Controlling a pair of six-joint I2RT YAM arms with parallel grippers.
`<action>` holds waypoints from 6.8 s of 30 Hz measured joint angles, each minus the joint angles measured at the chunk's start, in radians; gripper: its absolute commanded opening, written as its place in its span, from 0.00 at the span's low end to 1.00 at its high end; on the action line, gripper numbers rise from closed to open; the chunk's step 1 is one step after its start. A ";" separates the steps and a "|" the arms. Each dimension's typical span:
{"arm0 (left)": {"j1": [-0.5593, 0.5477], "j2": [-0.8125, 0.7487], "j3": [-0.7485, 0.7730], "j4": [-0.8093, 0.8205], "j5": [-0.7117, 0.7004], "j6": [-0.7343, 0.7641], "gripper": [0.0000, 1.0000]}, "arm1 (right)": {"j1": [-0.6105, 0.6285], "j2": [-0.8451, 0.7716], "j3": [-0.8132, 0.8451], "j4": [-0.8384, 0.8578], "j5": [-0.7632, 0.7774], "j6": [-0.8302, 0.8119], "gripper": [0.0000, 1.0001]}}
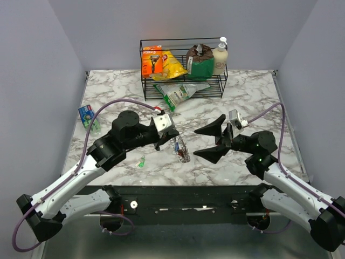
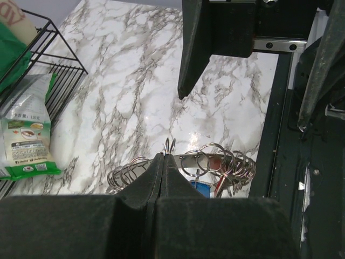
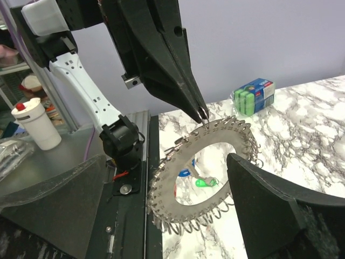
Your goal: Put the keys on the keyring
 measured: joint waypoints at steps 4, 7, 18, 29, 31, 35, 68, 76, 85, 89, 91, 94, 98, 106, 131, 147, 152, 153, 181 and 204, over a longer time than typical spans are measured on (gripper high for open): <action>0.003 0.023 -0.025 0.026 -0.043 -0.038 0.00 | 0.000 0.000 0.000 -0.041 0.005 -0.017 1.00; 0.026 0.066 -0.037 0.049 -0.053 -0.073 0.00 | 0.000 0.000 0.000 -0.072 0.026 -0.030 1.00; 0.252 0.175 -0.090 0.153 -0.043 -0.239 0.00 | 0.000 0.005 -0.044 -0.140 0.093 -0.057 1.00; 0.407 0.146 0.056 0.009 -0.048 -0.238 0.00 | 0.005 0.270 -0.043 -0.077 0.063 -0.057 1.00; 0.443 0.129 0.095 -0.023 -0.047 -0.230 0.00 | 0.014 0.353 -0.031 -0.053 0.049 -0.052 1.00; 0.500 0.101 0.160 -0.070 -0.031 -0.230 0.00 | 0.064 0.527 0.040 -0.006 0.034 -0.038 0.97; 0.557 -0.031 0.333 -0.192 0.136 -0.299 0.00 | 0.320 1.332 0.693 0.009 0.129 0.013 0.77; 0.557 -0.048 0.309 -0.170 0.176 -0.301 0.00 | 0.323 1.360 0.709 -0.046 0.170 -0.006 0.65; 0.557 -0.045 0.299 -0.159 0.201 -0.301 0.00 | 0.325 1.377 0.716 -0.078 0.170 -0.027 0.54; 0.557 -0.043 0.299 -0.158 0.206 -0.301 0.00 | 0.329 1.377 0.718 -0.088 0.170 -0.037 0.52; 0.557 -0.043 0.299 -0.158 0.208 -0.301 0.00 | 0.330 1.377 0.719 -0.092 0.169 -0.041 0.51; 0.557 -0.043 0.299 -0.158 0.208 -0.301 0.00 | 0.330 1.377 0.719 -0.097 0.165 -0.044 0.51; 0.557 -0.043 0.299 -0.158 0.209 -0.301 0.00 | 0.330 1.377 0.719 -0.098 0.158 -0.049 0.51; 0.557 -0.043 0.287 -0.154 0.211 -0.302 0.00 | 0.335 1.377 0.719 -0.106 0.145 -0.068 0.48; 0.557 -0.050 0.283 -0.156 0.211 -0.301 0.00 | 0.335 1.377 0.719 -0.160 0.146 -0.119 0.01; 0.557 -0.055 0.283 -0.189 0.203 -0.261 0.00 | 0.335 1.290 0.612 -0.167 0.159 -0.118 0.01; 0.557 -0.056 0.284 -0.211 0.202 -0.249 0.00 | 0.328 1.209 0.538 -0.166 0.174 -0.106 0.01; 0.557 -0.058 0.284 -0.211 0.204 -0.246 0.00 | 0.323 1.190 0.521 -0.163 0.180 -0.100 0.01; 0.557 -0.121 0.144 -0.148 0.352 -0.145 0.00 | 0.193 0.399 0.275 -0.380 0.298 -0.253 0.01; 0.555 -0.117 -0.166 0.032 0.405 -0.197 0.00 | 0.193 0.245 0.372 -0.590 0.197 -0.363 0.01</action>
